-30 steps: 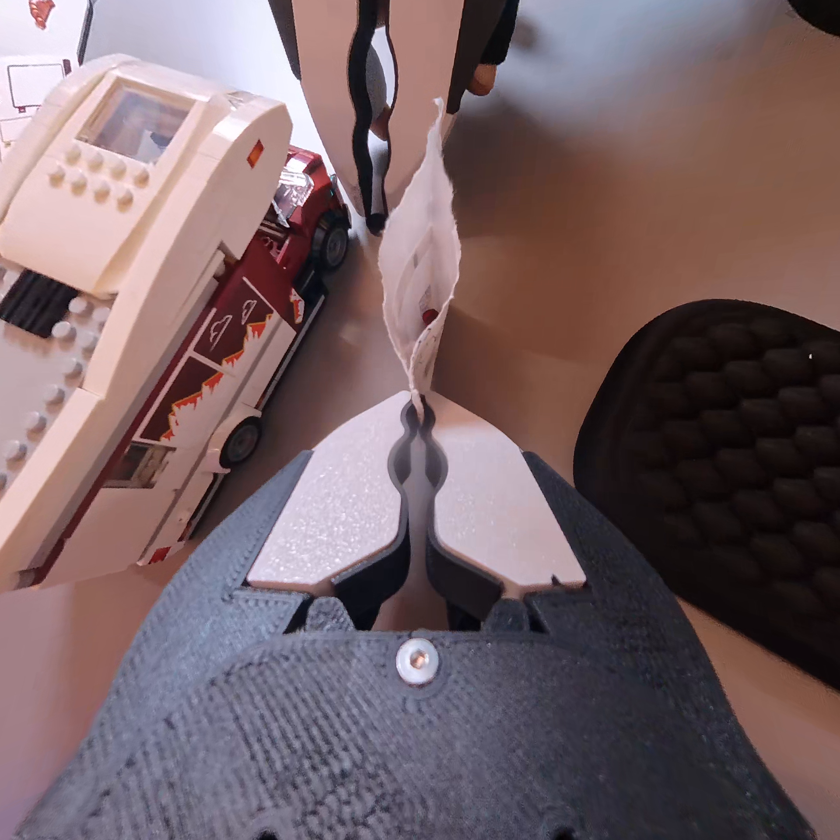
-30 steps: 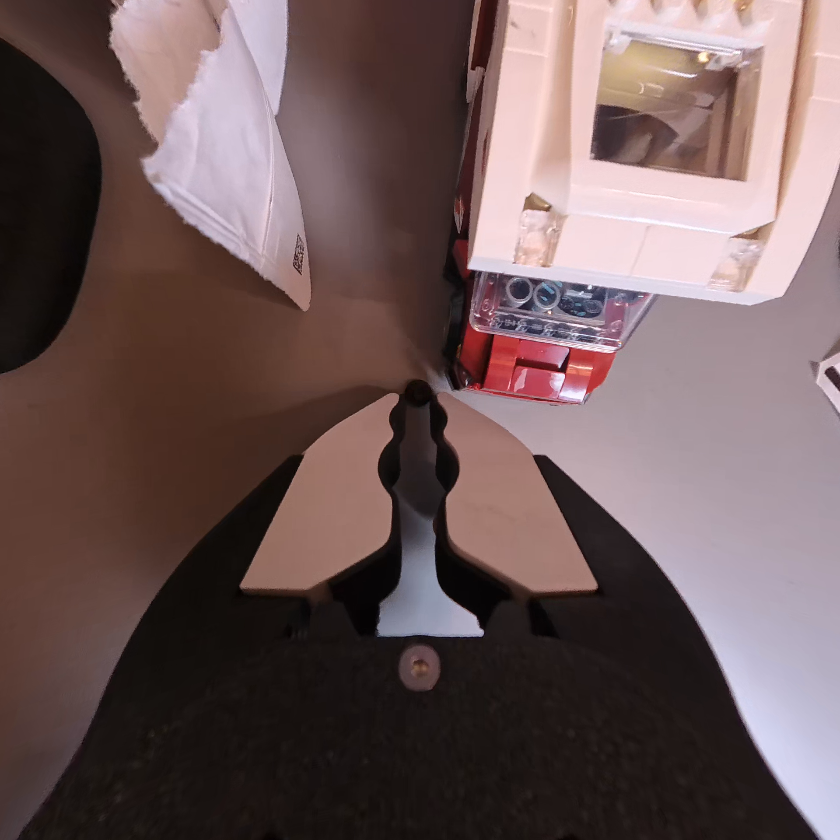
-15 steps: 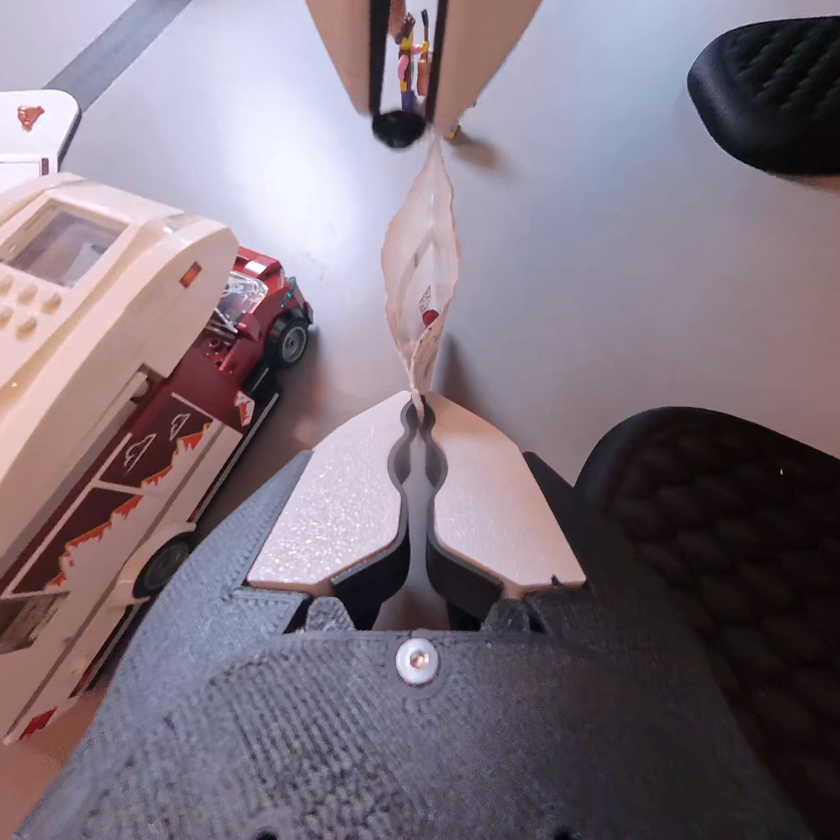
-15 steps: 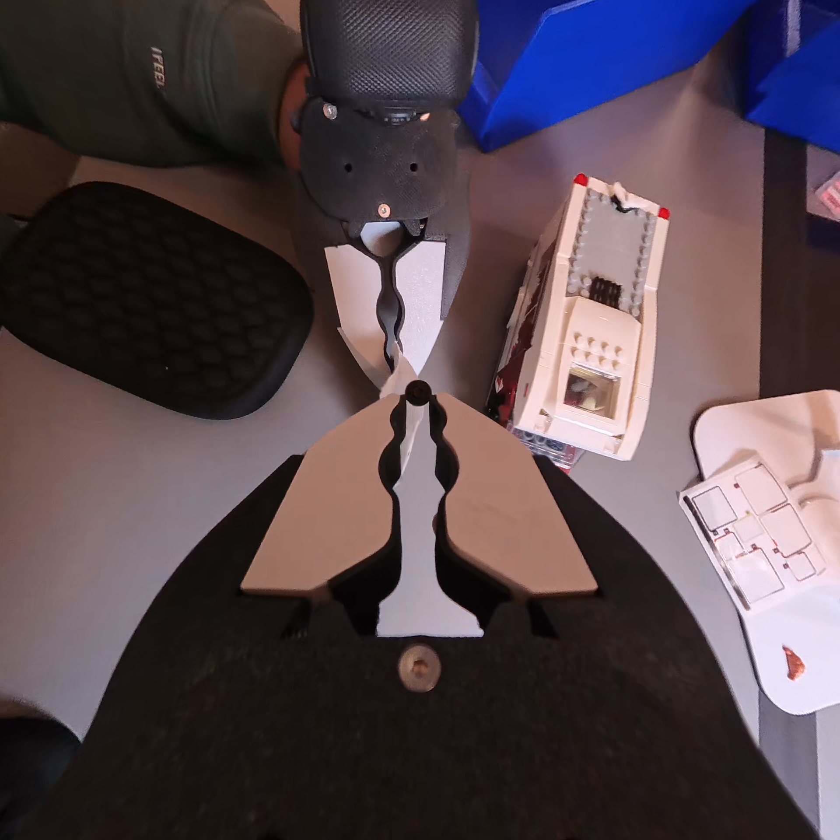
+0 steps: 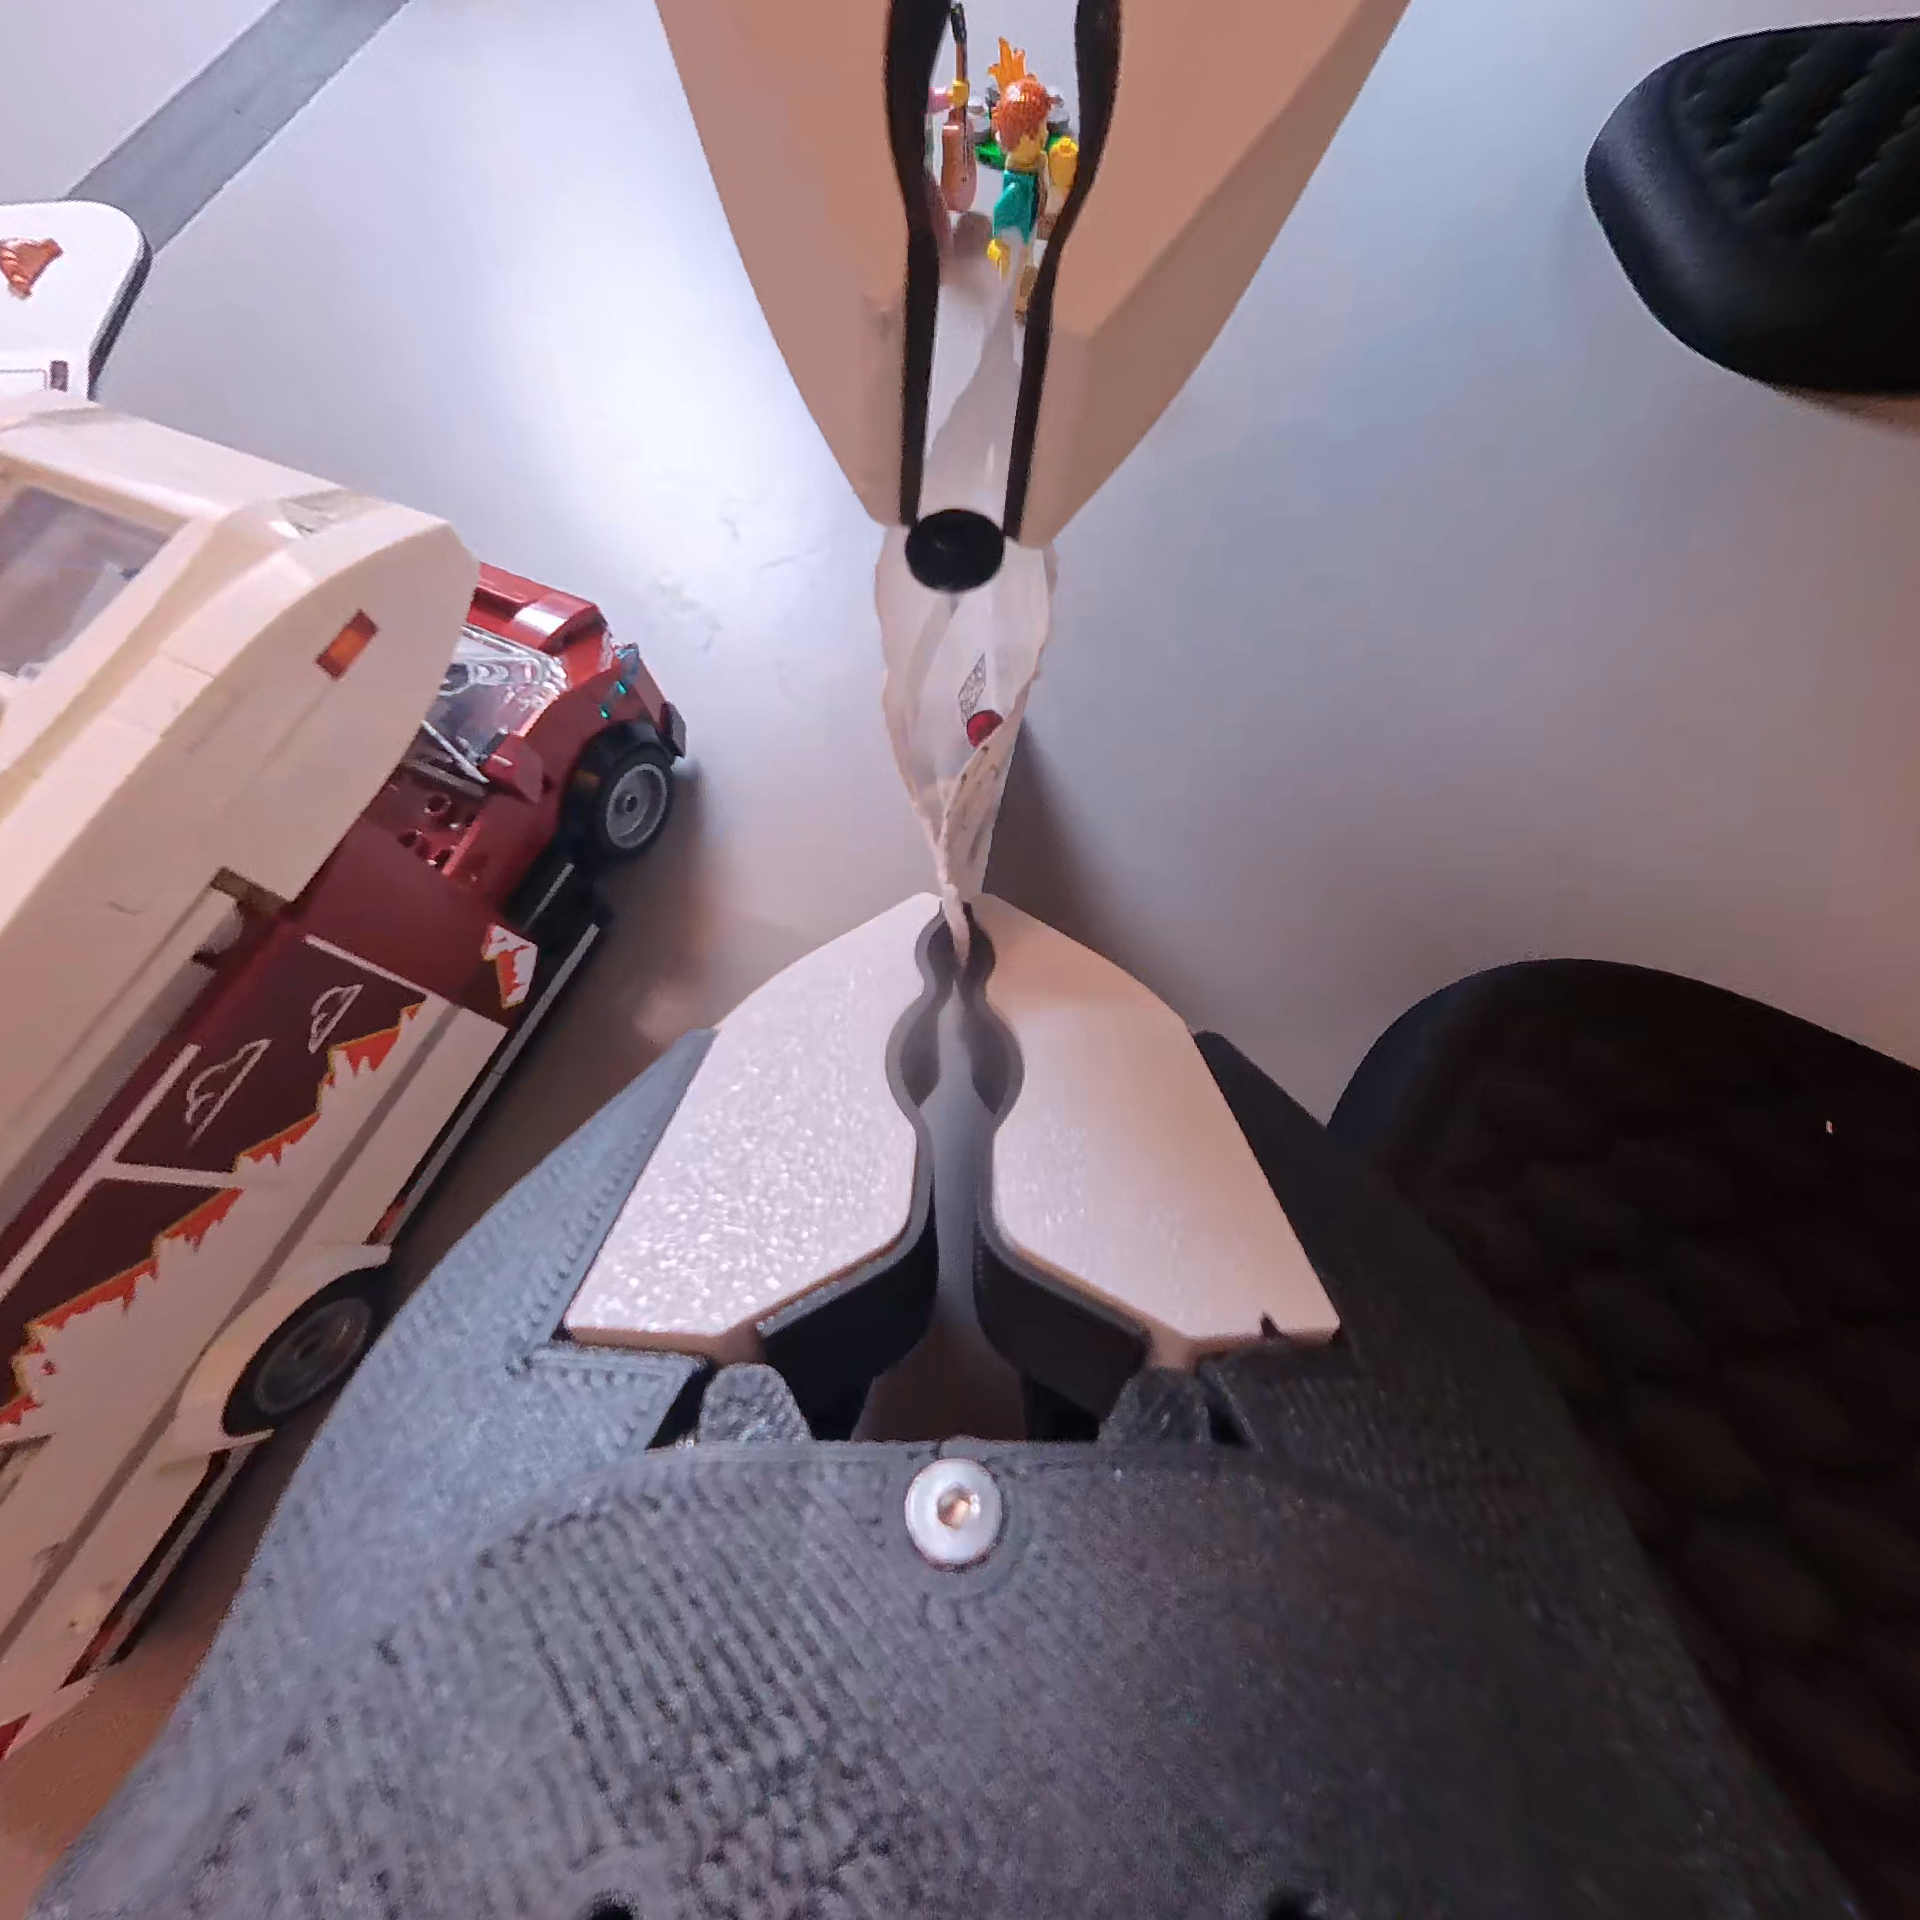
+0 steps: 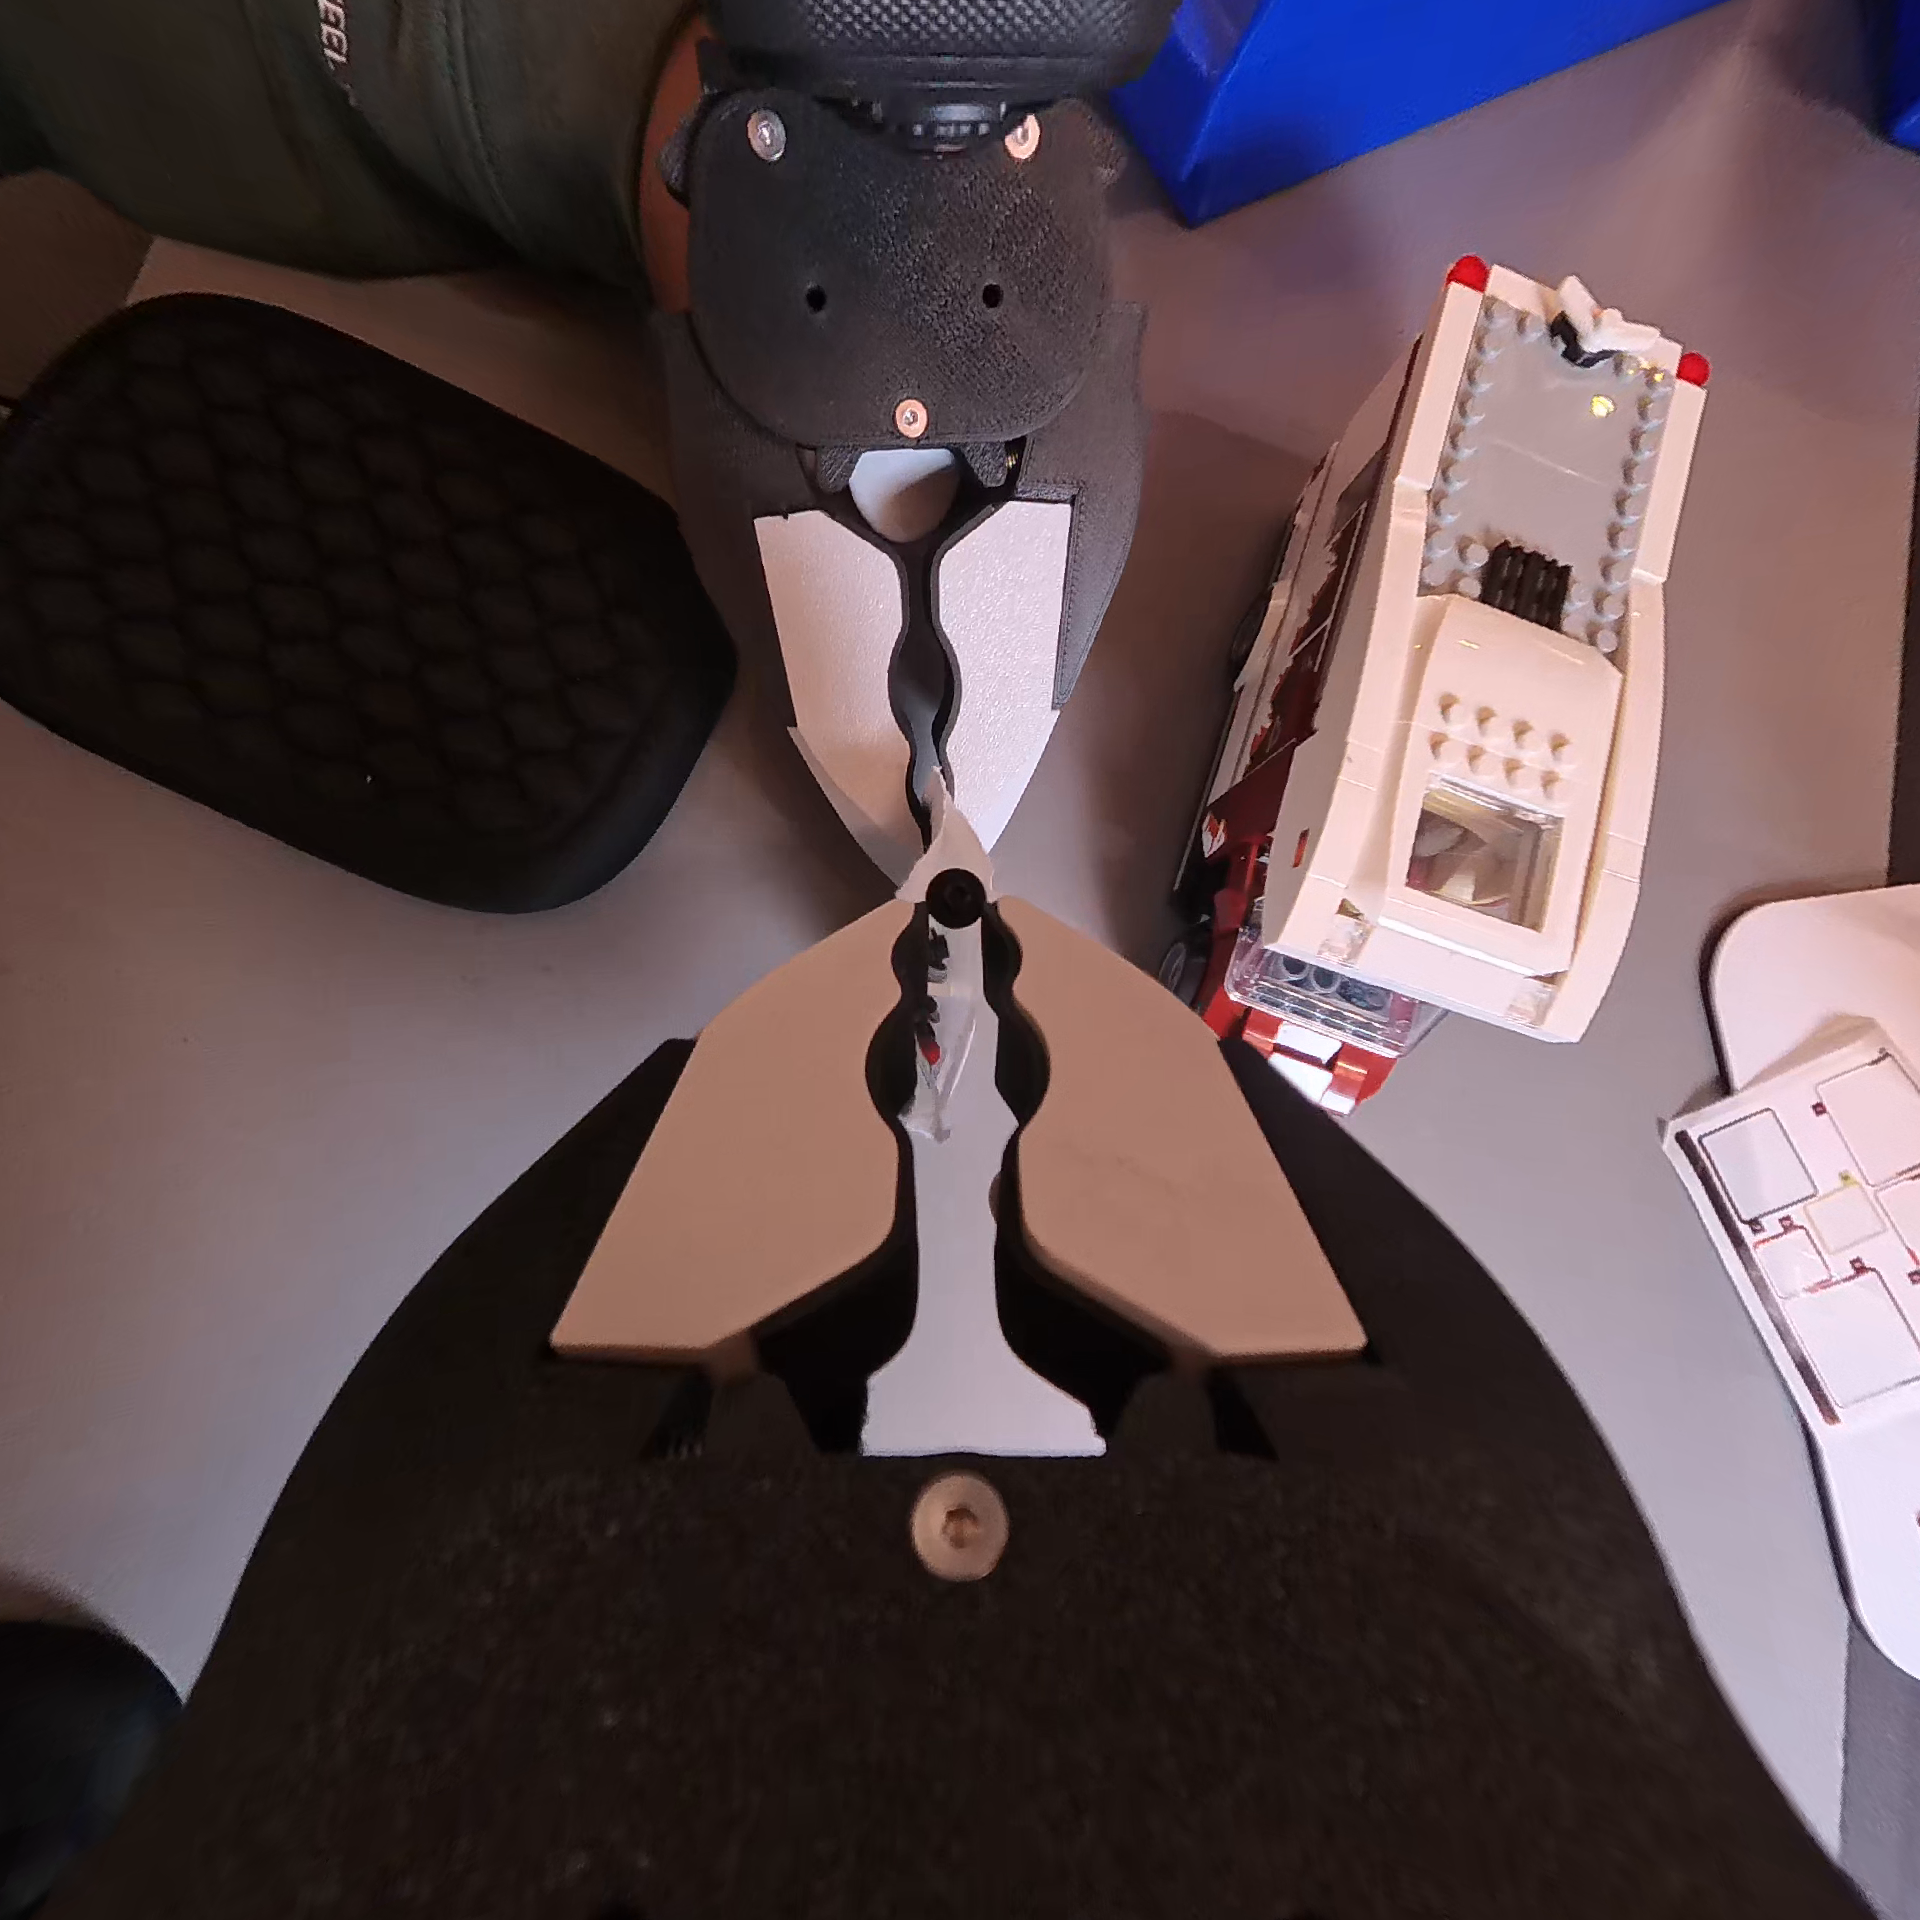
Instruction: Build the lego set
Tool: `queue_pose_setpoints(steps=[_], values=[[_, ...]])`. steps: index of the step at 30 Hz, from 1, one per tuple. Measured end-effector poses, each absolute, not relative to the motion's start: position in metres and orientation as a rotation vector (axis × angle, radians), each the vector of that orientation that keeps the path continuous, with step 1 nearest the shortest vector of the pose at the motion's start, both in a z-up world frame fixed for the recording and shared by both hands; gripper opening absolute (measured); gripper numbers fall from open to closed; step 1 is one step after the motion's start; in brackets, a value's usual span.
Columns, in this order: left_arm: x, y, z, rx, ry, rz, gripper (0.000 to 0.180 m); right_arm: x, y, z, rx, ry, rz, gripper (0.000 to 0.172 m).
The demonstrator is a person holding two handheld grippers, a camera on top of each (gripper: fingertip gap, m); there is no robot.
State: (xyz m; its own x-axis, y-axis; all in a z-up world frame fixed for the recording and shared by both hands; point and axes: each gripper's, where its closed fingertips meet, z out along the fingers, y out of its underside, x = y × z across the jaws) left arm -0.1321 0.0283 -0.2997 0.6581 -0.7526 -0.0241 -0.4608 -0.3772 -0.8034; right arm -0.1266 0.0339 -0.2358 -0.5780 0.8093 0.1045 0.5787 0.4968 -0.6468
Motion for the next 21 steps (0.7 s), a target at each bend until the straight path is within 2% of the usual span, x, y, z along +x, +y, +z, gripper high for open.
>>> queue_pose_setpoints(steps=[21], values=[[-0.1324, 0.0292, -0.2999, -2.034, 0.936, -0.432, 0.001, -0.1280, 0.0328, -0.2457, -1.141, -2.385, 0.785, 0.009]])
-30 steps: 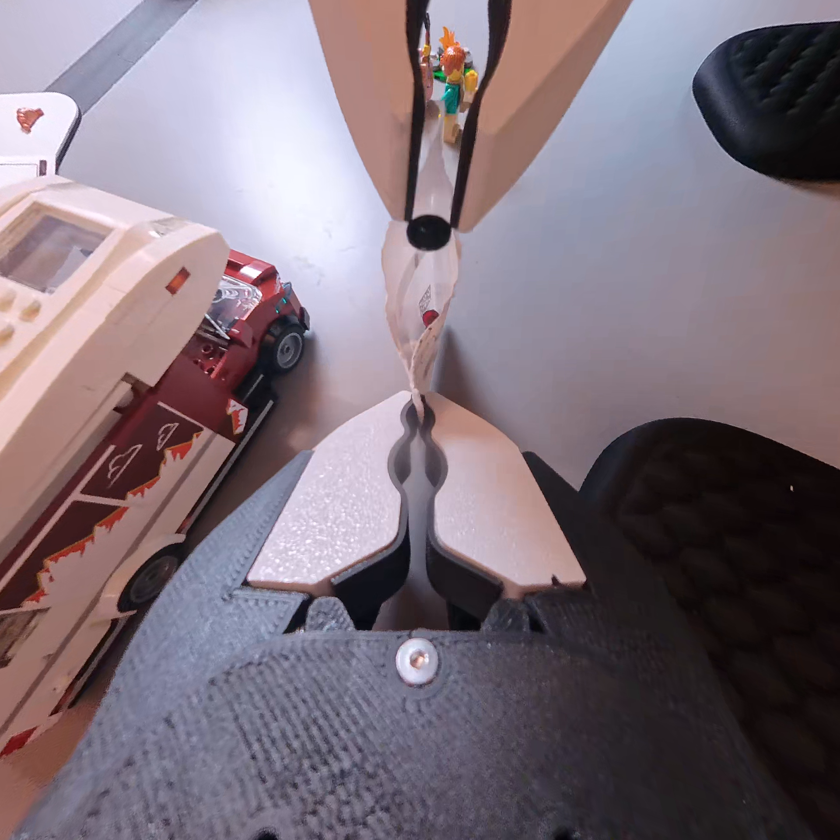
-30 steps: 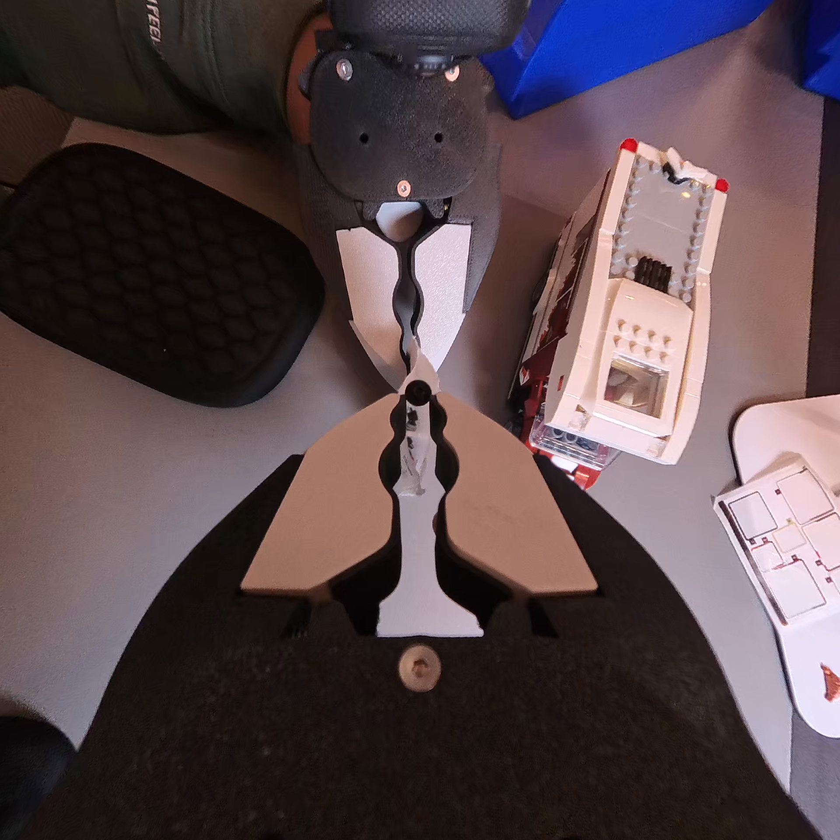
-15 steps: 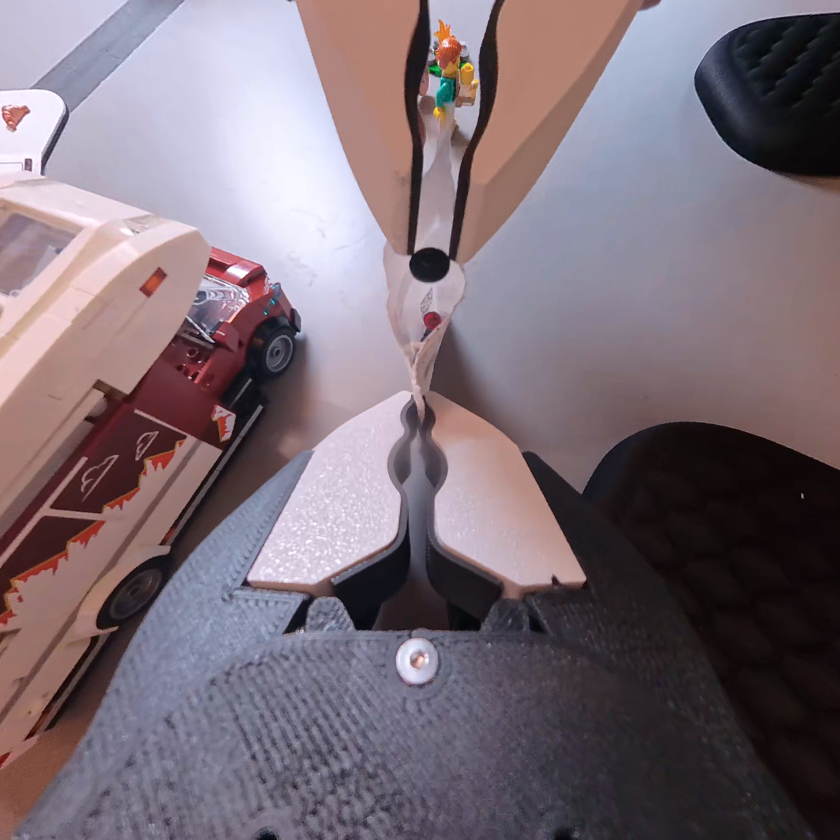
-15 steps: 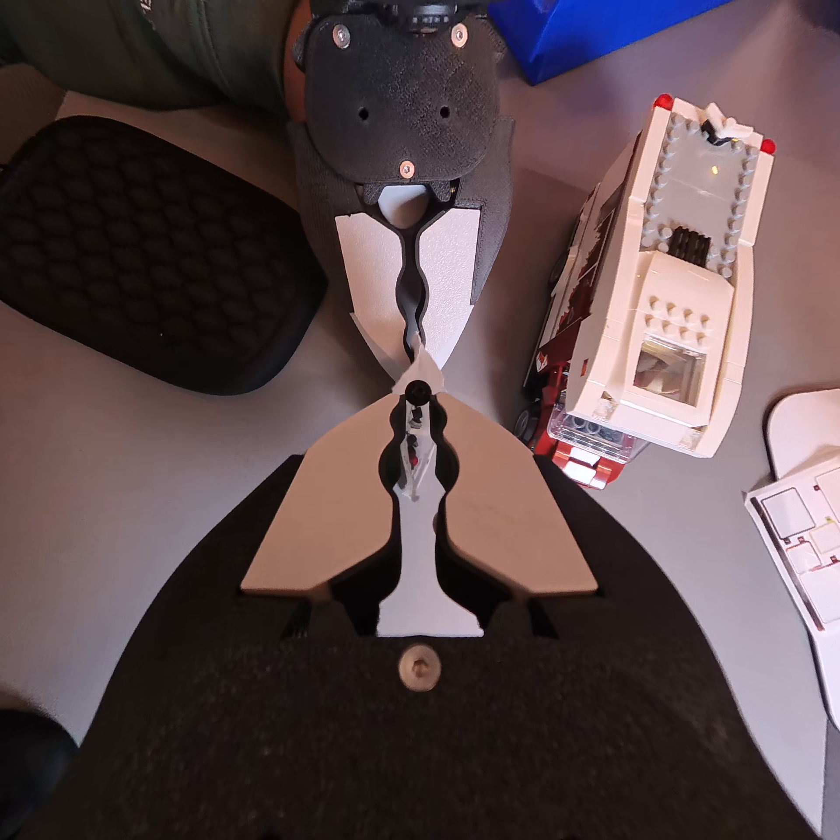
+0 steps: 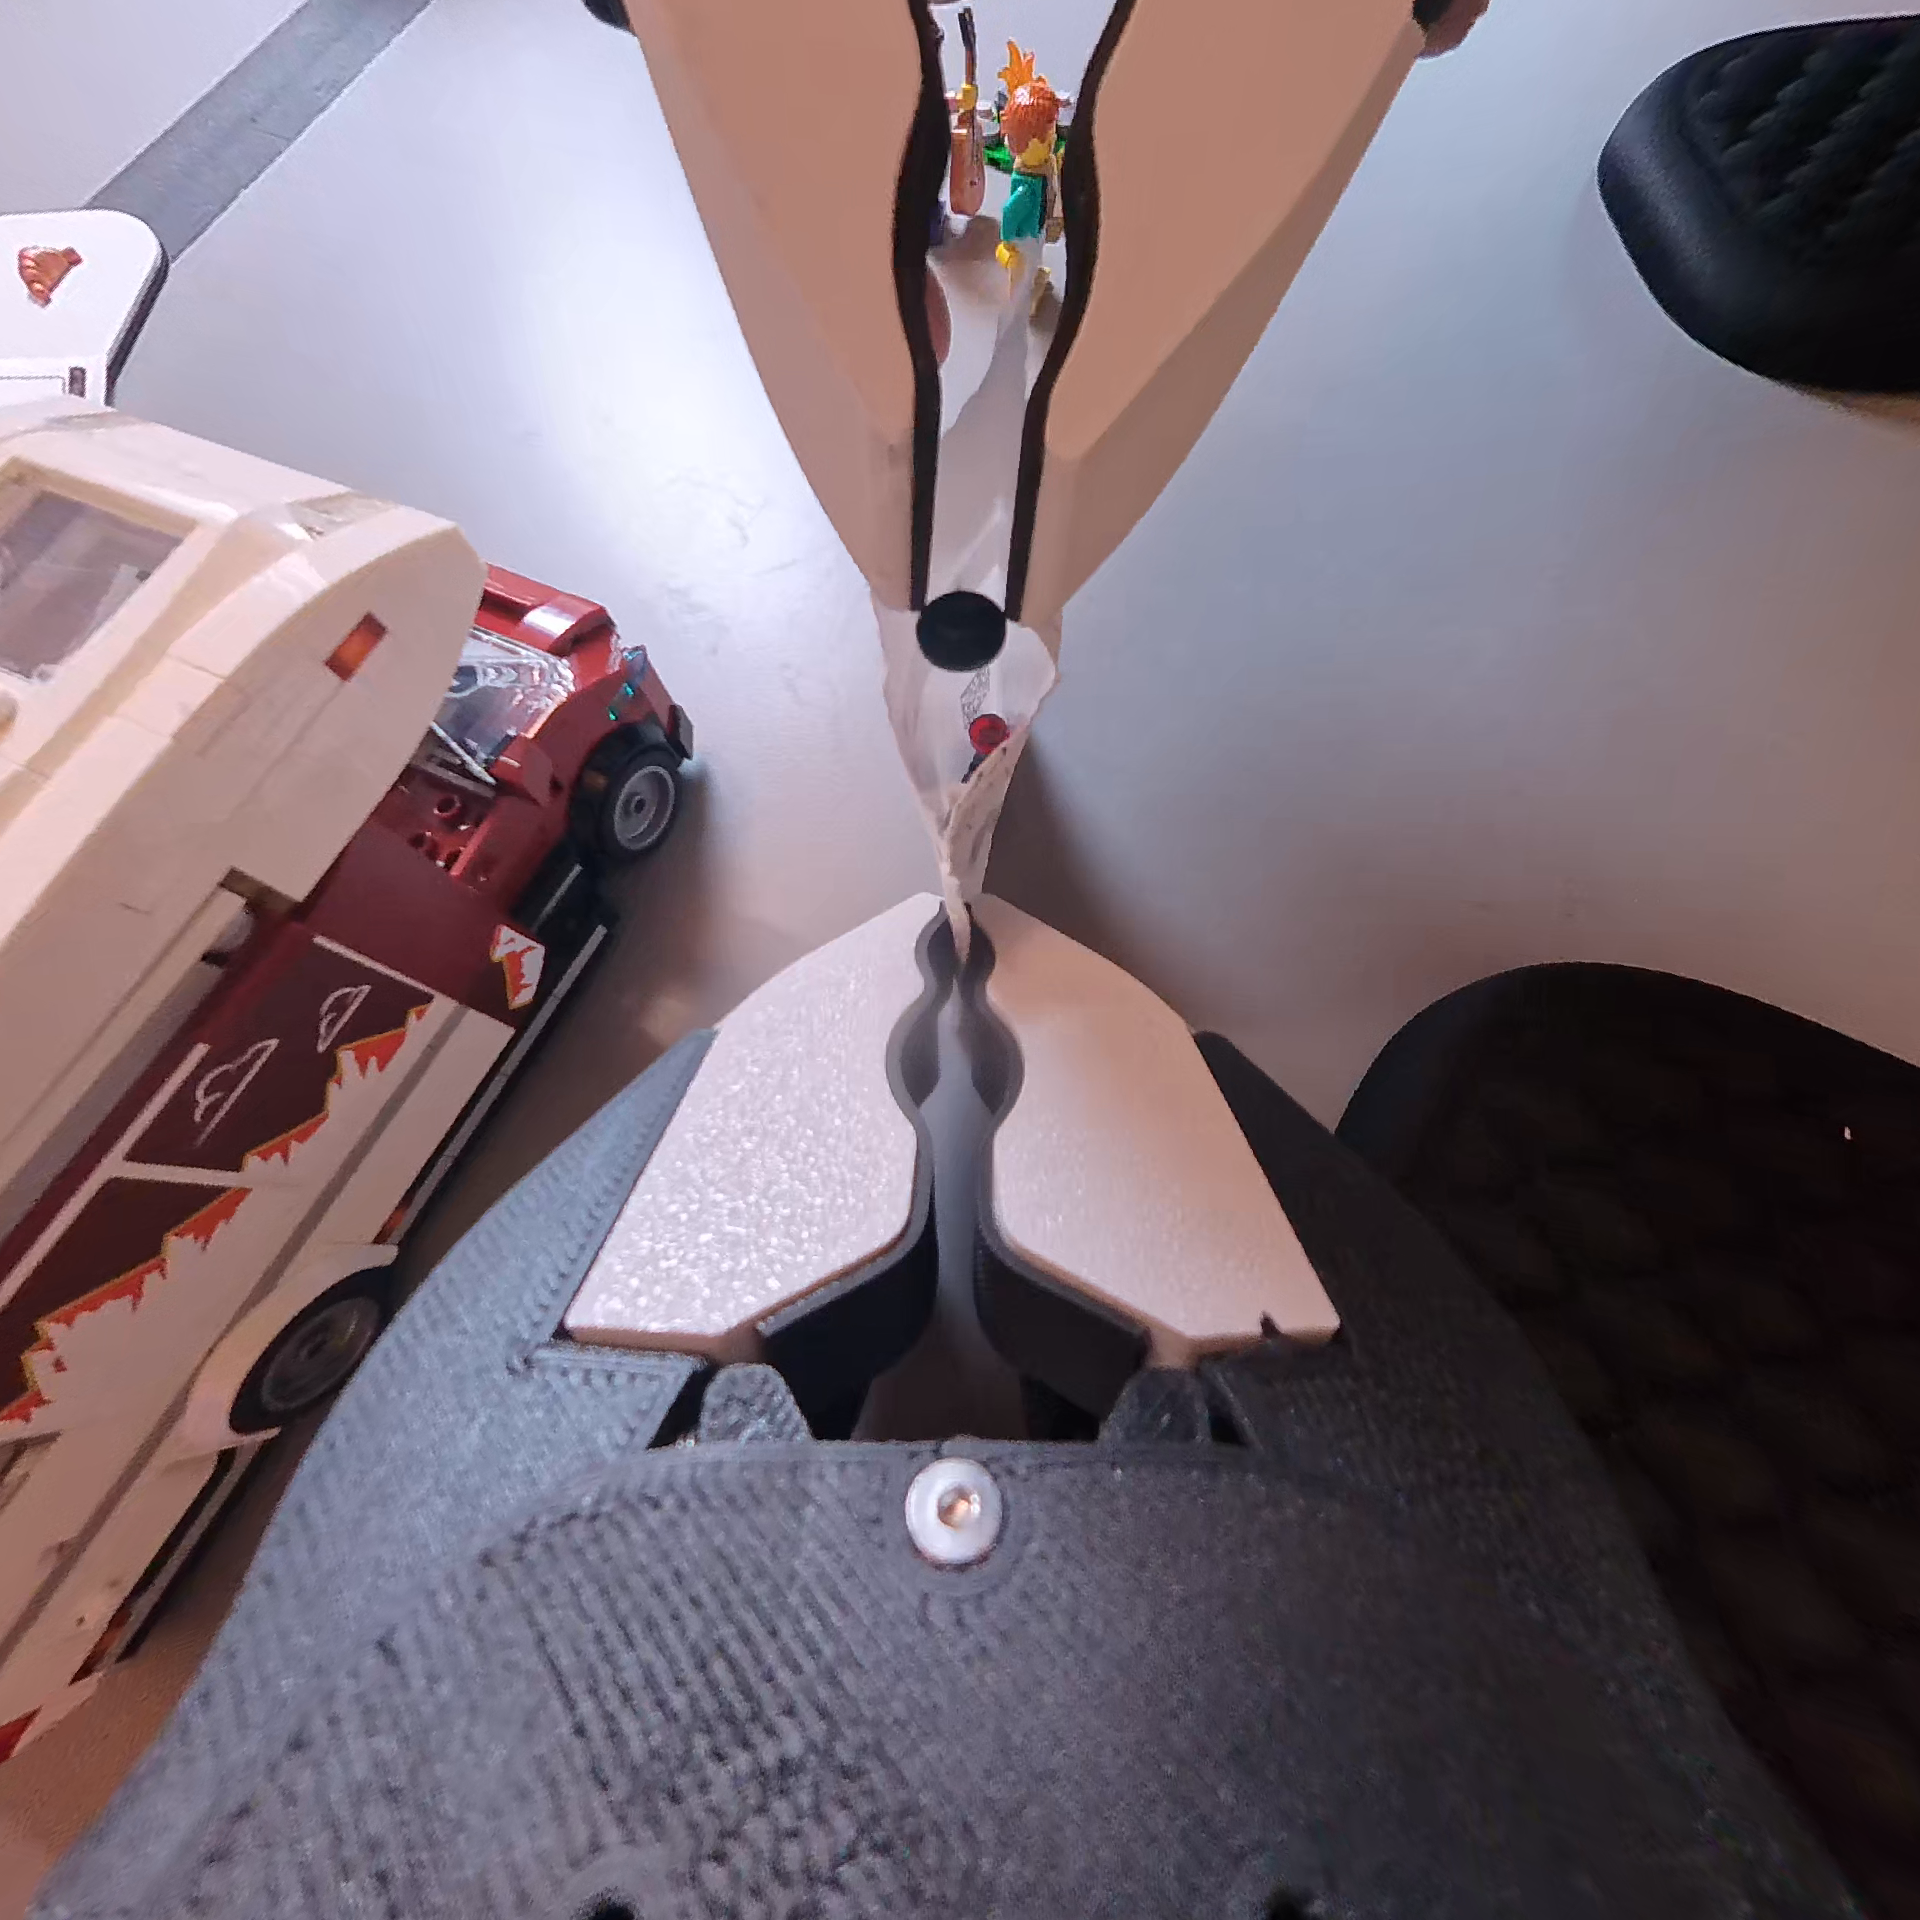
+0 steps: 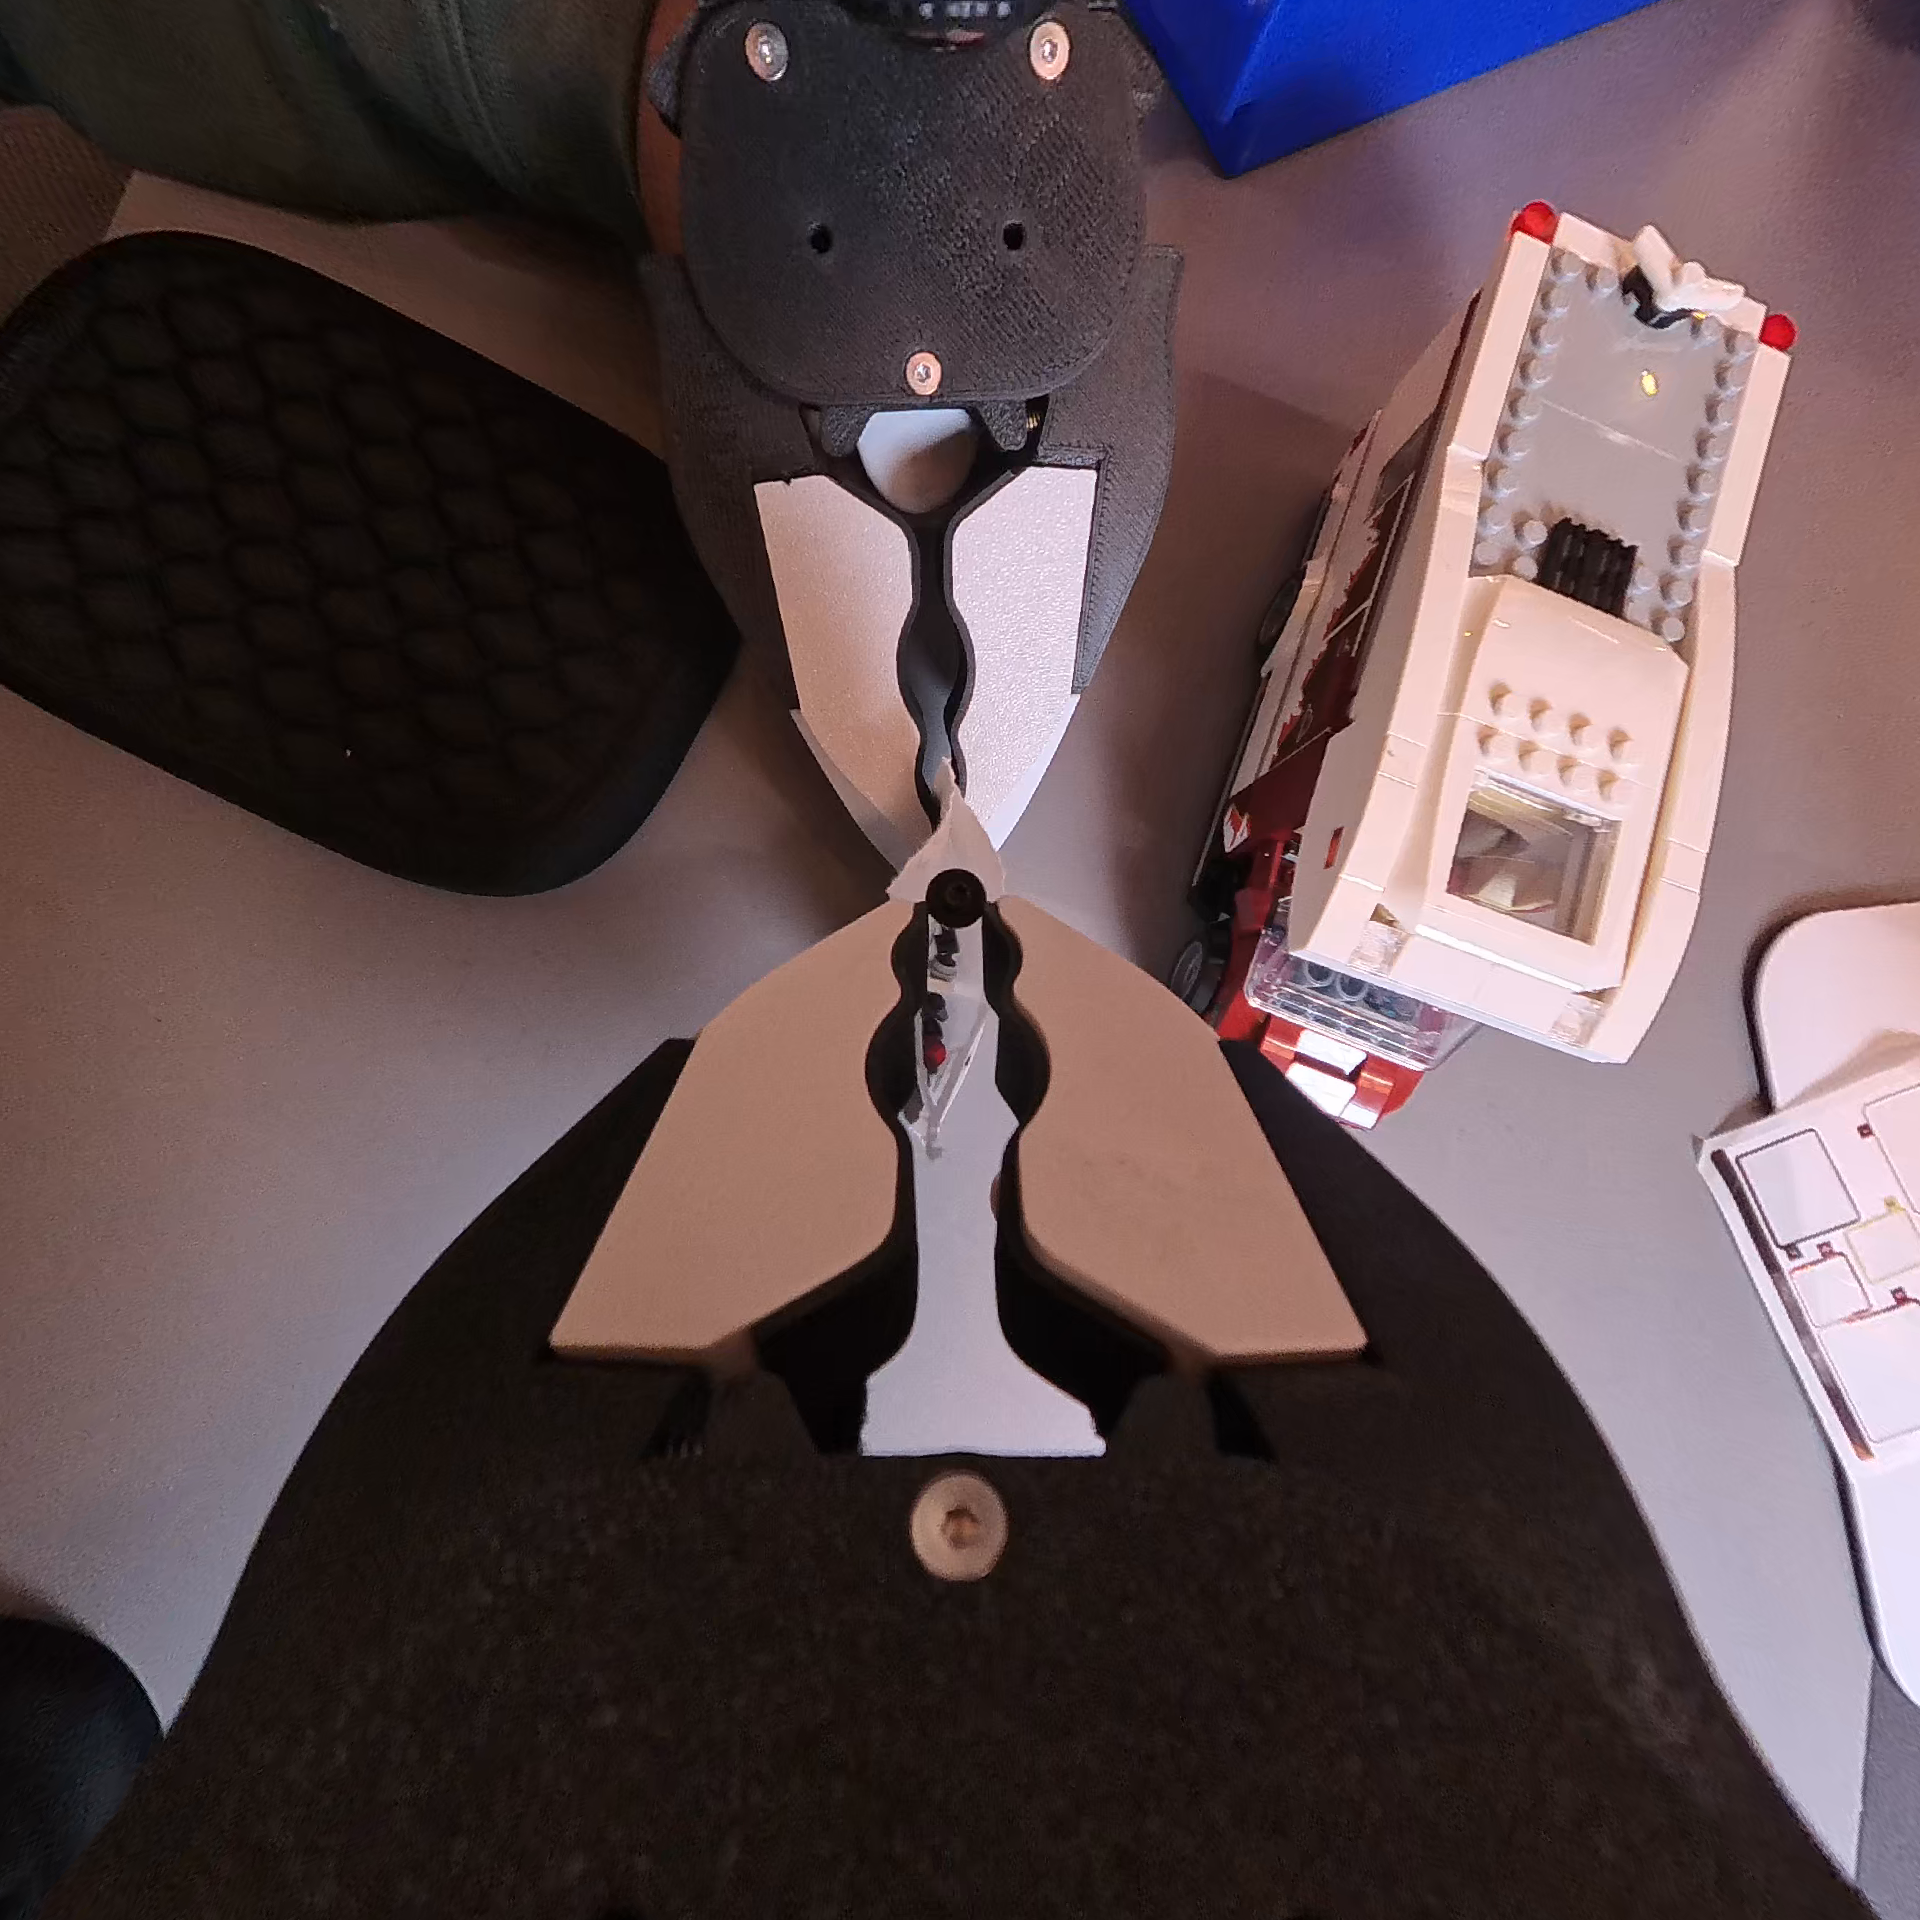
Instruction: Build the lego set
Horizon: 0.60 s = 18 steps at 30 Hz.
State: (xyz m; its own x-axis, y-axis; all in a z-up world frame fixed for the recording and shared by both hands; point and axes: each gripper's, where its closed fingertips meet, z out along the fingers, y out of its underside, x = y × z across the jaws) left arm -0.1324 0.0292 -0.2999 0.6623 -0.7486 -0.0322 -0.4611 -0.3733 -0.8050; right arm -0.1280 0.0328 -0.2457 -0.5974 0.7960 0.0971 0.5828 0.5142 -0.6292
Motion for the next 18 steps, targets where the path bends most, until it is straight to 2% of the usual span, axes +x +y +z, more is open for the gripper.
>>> queue_pose_setpoints(steps=[5, 14, 18], values=[[-0.132, 0.029, -0.300, -2.033, 0.937, -0.435, 0.001, -0.127, 0.033, -0.246, -1.126, -2.399, 0.763, 0.009], [-0.132, 0.029, -0.300, -2.032, 0.934, -0.435, 0.001, -0.126, 0.034, -0.234, -1.099, -2.379, 0.746, 0.020], [-0.134, 0.030, -0.297, -2.023, 0.922, -0.426, 0.000, -0.114, 0.041, -0.226, -1.141, -2.318, 0.791, 0.036]])
